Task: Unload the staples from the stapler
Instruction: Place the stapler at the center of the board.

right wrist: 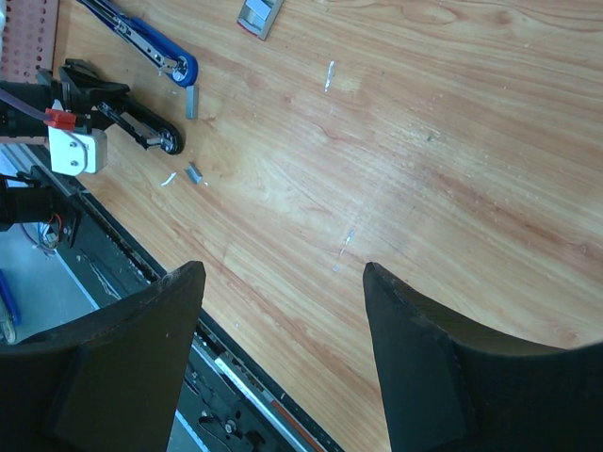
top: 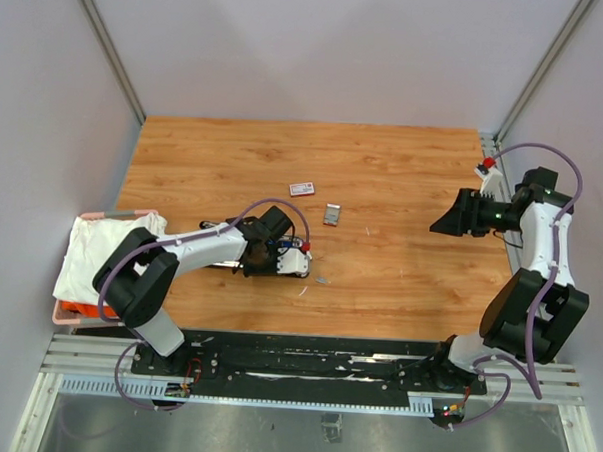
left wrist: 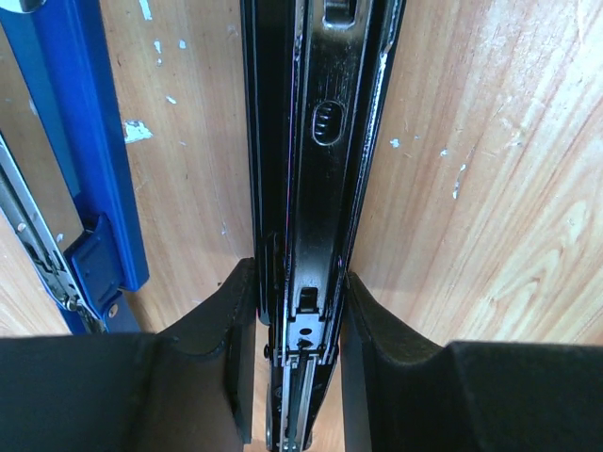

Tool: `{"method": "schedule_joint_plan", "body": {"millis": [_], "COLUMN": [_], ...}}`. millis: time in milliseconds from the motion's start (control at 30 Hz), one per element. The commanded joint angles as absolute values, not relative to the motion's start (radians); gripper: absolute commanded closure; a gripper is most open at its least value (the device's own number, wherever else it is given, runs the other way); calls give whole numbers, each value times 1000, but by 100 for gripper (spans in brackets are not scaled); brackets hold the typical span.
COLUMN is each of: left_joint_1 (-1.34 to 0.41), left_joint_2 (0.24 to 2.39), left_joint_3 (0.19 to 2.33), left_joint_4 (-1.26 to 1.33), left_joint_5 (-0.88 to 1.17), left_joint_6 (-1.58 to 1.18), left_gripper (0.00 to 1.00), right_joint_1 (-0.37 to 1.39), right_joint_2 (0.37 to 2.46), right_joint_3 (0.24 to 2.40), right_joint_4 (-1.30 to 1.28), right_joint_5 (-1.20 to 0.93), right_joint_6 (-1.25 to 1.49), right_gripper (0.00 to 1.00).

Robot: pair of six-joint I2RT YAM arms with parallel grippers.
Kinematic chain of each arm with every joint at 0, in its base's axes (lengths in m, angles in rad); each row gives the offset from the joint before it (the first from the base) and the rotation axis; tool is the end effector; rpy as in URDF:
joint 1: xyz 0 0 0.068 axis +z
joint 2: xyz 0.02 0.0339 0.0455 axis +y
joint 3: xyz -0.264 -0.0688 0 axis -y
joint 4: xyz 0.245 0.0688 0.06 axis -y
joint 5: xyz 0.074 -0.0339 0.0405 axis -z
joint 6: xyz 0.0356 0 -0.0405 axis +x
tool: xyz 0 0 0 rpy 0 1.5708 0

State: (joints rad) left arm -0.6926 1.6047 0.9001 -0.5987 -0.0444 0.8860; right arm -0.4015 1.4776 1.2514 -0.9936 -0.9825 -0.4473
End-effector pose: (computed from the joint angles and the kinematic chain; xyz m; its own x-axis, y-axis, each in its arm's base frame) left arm 0.2191 -0.1798 0.1587 0.0176 0.9908 -0.1340 0.9727 0.0140 0.2318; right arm 0.2692 -0.0821 0.2918 -0.7592 0.0616 -0.6479 -0.4157 0.7201 0.5556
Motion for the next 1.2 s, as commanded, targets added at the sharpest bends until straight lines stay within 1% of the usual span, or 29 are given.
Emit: {"method": "schedule_joint_plan", "body": {"millis": [0,300,533,600,700,833,900,1000,1167], "left_joint_1": [-676,-639,-625,-622,-616,-611,-611,-611,-609], "left_joint_2": [1614,1606,1616,1612,1615,1607,1601,1589,1561], "left_joint_3": [876,863,867,862,864,866,869,876,887], "left_joint_4": [-548,-557,-621,-638,-668,-677,-677,-677,-675], "left_joint_5": [-73,-36,8,19,27,38,39,40,43], "left_joint_6": [921,971,1010,1023,1029,1022,1015,1003,986], "left_gripper": [100,99,88,87,84,72,63,56,37], "right_joint_1": [-378,-370,-366,-363,-356,-340,-334,-325,-308], "right_joint_2": [1457,1455,1443,1439,1439,1439,1439,1439,1431], "right_joint_3": [1230,1238,1239,1243,1247,1250,1250,1248,1249], "right_joint_4": [-991,-989,-991,-992,-996,-995,-993,-994,-992], "right_joint_5": [-973,-980,-984,-983,-983,-973,-971,-970,-947], "right_joint_6": [-437,-433,-428,-425,-424,-421,-420,-417,-422], "right_gripper": [30,30,30,30,30,30,30,30,29]}}
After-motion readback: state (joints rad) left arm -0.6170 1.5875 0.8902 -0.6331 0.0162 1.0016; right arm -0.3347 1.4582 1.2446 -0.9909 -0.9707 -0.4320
